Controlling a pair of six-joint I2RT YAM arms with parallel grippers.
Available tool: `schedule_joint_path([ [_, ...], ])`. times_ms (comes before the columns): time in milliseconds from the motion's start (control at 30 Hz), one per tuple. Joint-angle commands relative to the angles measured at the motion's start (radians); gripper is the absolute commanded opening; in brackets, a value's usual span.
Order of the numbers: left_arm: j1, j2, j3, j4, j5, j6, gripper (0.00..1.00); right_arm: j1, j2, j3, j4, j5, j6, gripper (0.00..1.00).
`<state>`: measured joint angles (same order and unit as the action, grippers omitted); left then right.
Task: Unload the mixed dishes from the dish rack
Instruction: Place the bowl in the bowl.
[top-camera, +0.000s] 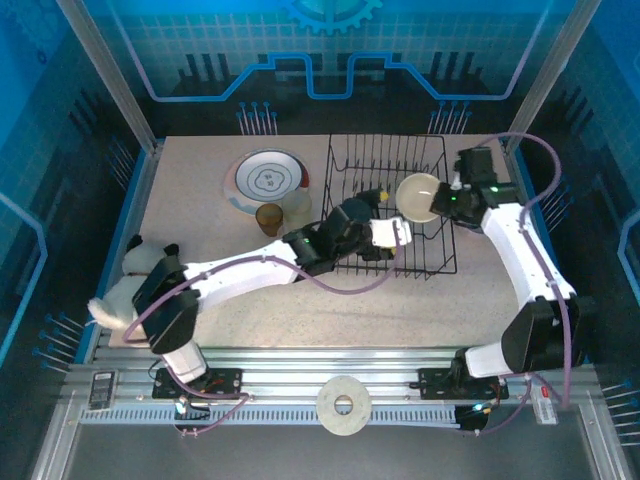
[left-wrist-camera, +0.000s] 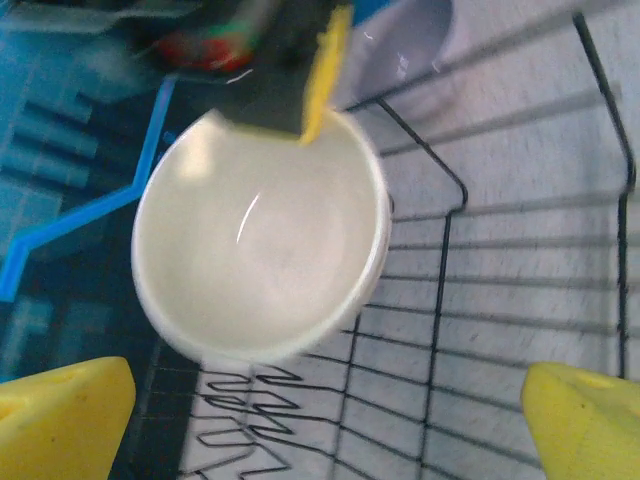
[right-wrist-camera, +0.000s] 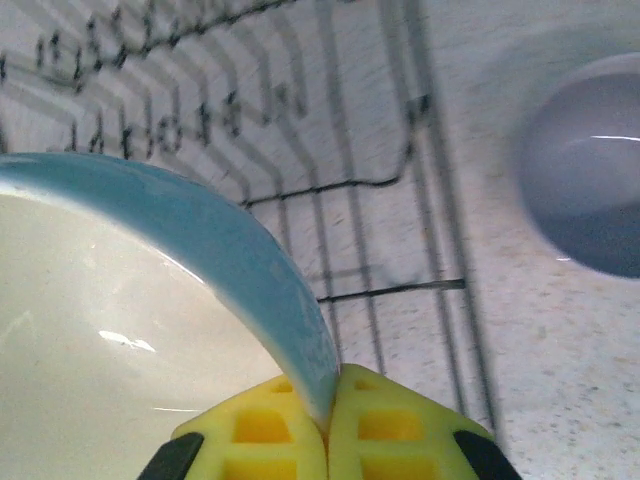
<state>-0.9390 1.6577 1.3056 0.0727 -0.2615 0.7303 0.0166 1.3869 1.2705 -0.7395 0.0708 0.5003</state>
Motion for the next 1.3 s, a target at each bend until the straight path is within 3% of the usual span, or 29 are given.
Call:
schedule_joint_path([
  [0,0.000,-0.175,-0.059,0.015,-0.040,-0.445,0.99,-0.132,-0.074,-0.037,0.091,-0.042,0.123,0.00],
  [200,0.074,-0.428,-0.267,-0.085,-0.029,-0.811,0.99,-0.310,-0.025,-0.058,0.103,-0.086,0.196,0.00],
  [367,0.168,-0.635,-0.442,-0.120,0.050,-0.959,0.99,-0.370,0.097,-0.037,0.111,-0.096,0.224,0.00],
  [667,0.216,-0.852,-0.578,-0.212,0.038,-0.989,0.99,-0.419,0.301,0.046,0.075,-0.115,0.230,0.00],
  [1267,0.219,-0.961,-0.641,-0.260,0.018,-1.000,0.99,-0.442,0.442,0.107,0.005,-0.141,0.263,0.00],
])
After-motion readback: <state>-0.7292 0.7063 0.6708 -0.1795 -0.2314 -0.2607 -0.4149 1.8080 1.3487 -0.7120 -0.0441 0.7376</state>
